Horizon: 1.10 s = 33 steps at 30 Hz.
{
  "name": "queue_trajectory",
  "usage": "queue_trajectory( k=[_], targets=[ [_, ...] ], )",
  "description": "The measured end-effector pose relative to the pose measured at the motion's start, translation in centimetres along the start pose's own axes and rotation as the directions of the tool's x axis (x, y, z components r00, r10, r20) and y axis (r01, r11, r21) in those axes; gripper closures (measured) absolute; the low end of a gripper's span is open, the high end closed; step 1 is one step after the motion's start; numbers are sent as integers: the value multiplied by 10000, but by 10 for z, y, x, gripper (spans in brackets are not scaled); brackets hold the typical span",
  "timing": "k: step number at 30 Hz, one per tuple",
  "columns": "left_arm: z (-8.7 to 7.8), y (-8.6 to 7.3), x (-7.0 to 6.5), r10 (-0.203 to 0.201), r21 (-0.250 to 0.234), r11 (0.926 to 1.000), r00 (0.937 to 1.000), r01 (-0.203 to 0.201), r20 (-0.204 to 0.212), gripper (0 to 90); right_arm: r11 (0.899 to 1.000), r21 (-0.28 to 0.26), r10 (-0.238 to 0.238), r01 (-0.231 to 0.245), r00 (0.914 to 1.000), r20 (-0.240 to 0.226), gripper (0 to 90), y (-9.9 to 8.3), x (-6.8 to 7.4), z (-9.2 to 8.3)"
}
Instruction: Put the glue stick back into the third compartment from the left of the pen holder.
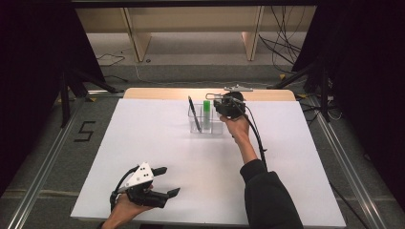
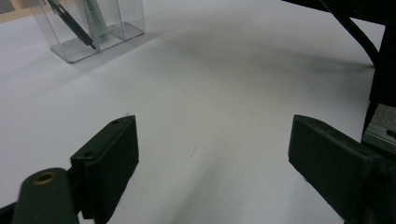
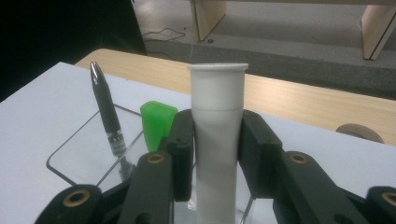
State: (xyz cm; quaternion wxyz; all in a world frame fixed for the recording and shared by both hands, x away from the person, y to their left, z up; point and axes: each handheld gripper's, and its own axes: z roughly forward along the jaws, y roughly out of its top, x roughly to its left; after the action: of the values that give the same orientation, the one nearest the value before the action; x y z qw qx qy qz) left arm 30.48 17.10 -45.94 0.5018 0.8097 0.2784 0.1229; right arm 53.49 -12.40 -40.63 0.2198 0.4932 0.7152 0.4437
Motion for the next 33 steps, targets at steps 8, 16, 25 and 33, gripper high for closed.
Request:
queue_trajectory(
  k=[8, 16, 25, 33],
  targets=[
    [0, 0, 0, -20, -22, 10000, 10000, 20, -1, 160, 9999, 99, -32, 33, 10000, -51, 683, -2, 2, 3],
    [-1, 0, 0, -40, -32, 10000, 10000, 40, -1, 160, 9999, 135, -15, 16, 10000, -30, 673, -3, 2, 3],
    [0, 0, 0, -42, -38, 10000, 10000, 42, 7, 160, 9986, -470, 201, -223, 9986, -480, 494, 7, -3, -16],
    [0, 0, 0, -71, -46, 10000, 10000, 71, 1, 160, 9986, -486, 149, -186, 9970, -754, 446, 7, -5, -30]
  ],
)
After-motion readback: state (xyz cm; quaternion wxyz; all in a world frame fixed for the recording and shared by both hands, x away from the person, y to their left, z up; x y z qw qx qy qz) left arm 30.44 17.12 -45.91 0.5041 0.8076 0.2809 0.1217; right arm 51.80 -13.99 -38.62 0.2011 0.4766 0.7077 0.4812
